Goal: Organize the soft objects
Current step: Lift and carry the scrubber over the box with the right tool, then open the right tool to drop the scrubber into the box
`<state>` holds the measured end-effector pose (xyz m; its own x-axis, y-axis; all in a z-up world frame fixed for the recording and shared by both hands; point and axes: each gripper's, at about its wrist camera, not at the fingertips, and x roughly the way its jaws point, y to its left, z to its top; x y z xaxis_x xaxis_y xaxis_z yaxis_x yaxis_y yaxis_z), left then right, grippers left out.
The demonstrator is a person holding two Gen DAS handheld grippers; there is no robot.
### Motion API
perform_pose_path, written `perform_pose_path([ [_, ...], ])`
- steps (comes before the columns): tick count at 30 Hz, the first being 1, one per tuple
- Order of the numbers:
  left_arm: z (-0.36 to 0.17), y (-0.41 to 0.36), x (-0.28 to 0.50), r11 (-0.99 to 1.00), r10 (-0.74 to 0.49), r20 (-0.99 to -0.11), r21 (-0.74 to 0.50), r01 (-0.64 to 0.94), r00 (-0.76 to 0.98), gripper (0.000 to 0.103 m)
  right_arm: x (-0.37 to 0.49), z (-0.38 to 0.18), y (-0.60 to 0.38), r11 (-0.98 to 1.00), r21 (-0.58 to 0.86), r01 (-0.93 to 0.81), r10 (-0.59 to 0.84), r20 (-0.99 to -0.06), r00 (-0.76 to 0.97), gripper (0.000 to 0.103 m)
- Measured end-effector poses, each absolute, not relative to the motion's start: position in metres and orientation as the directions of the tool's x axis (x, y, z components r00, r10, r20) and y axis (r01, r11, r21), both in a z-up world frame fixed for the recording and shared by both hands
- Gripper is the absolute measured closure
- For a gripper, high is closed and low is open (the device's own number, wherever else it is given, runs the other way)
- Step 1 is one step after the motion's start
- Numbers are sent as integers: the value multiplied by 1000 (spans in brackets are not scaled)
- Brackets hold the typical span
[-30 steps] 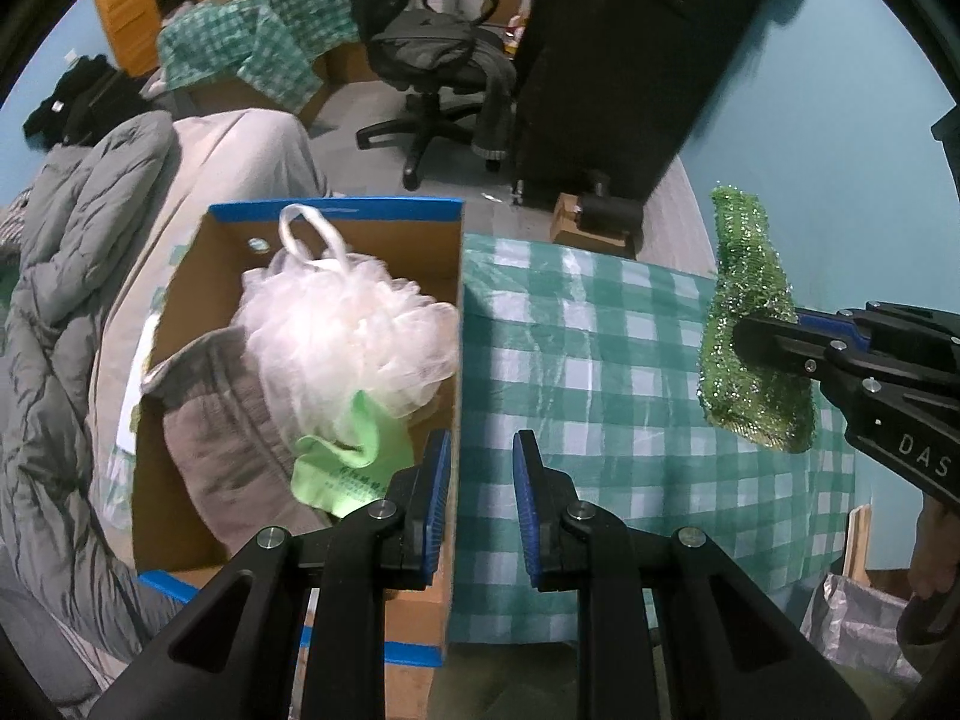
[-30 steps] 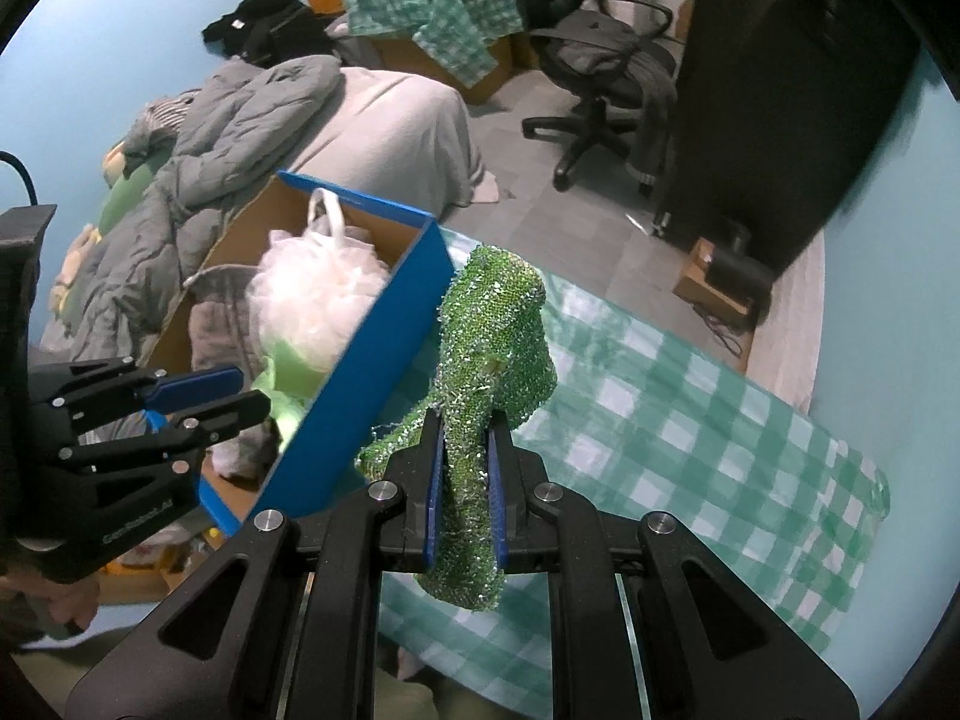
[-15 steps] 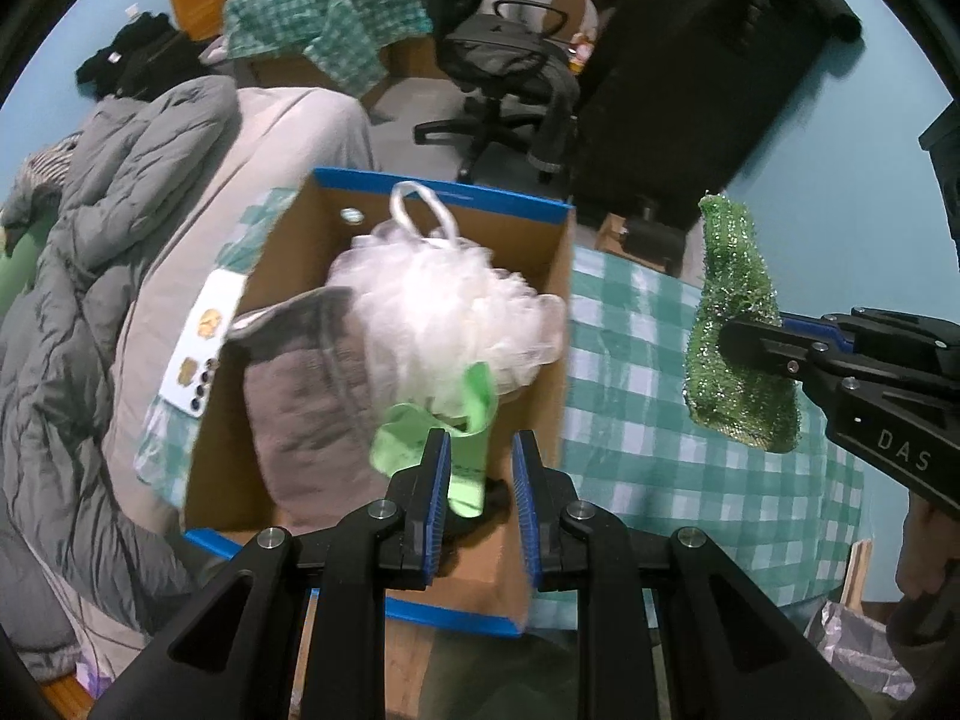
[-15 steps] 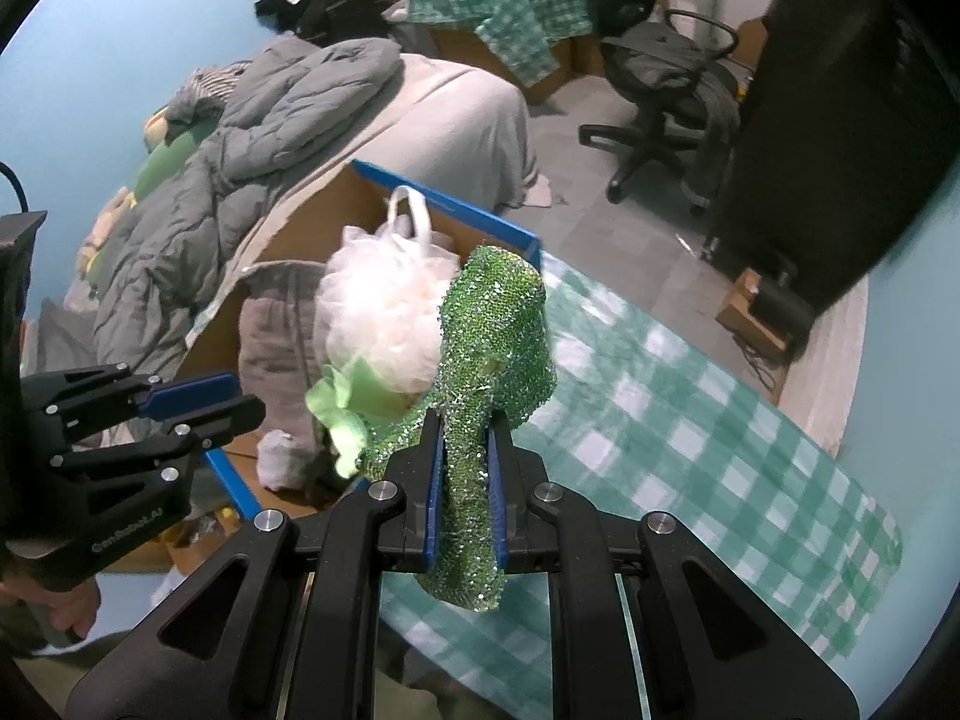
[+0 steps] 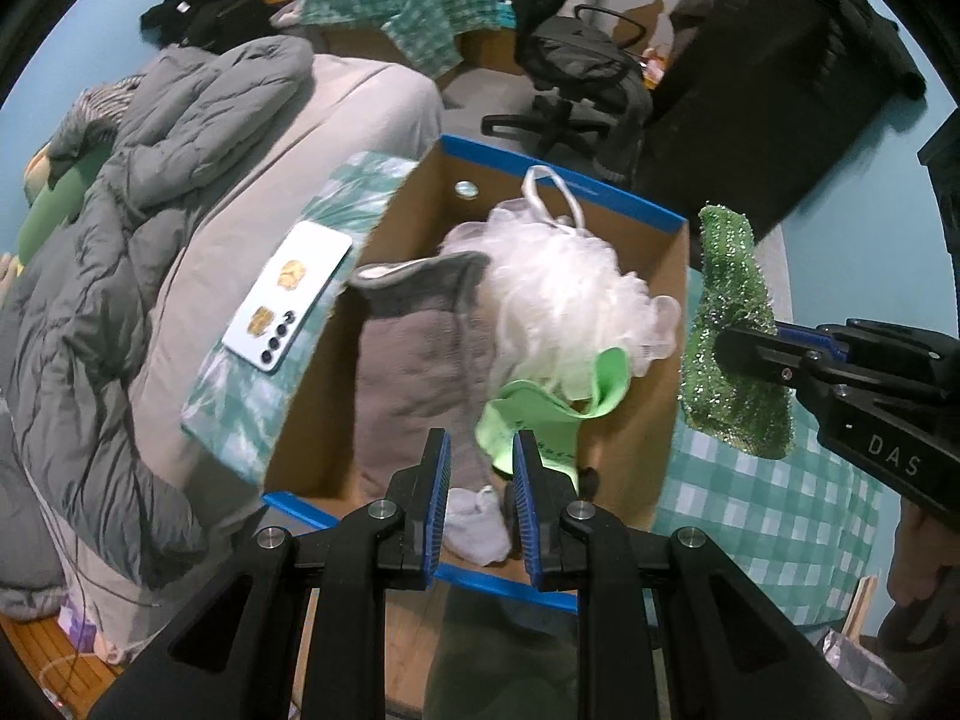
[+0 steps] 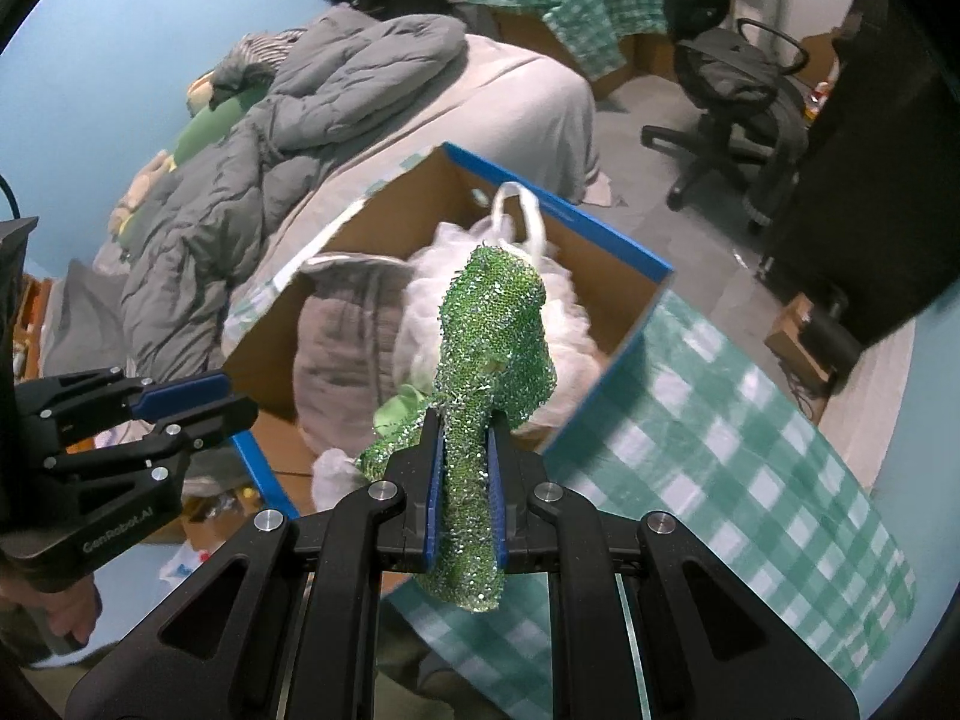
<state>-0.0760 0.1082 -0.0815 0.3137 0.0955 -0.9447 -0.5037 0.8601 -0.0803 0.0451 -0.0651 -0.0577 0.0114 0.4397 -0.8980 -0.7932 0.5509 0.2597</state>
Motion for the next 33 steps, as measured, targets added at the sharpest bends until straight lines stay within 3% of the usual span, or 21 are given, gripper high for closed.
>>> perform_pose_path([
  [20,-96,137,-100,813,115,-958,-62,-579,264,82,14,-96,-17,466,299,-833,384,-916,-114,92],
  [24,-100,139,-101,801,137,-964,-27,-598,227,76,11,-104,-14,464,303,-833,361,-923,-135,84],
  [31,-99,144,-109,781,137,-962,-40,-623,235,66,10,-100,-19,466,309,-829,378,-917,-130,55],
  [33,-97,144,-110,781,141,-962,-37,-624,234,66,12,-97,-22,475,301,-827,382,-917,-114,55],
])
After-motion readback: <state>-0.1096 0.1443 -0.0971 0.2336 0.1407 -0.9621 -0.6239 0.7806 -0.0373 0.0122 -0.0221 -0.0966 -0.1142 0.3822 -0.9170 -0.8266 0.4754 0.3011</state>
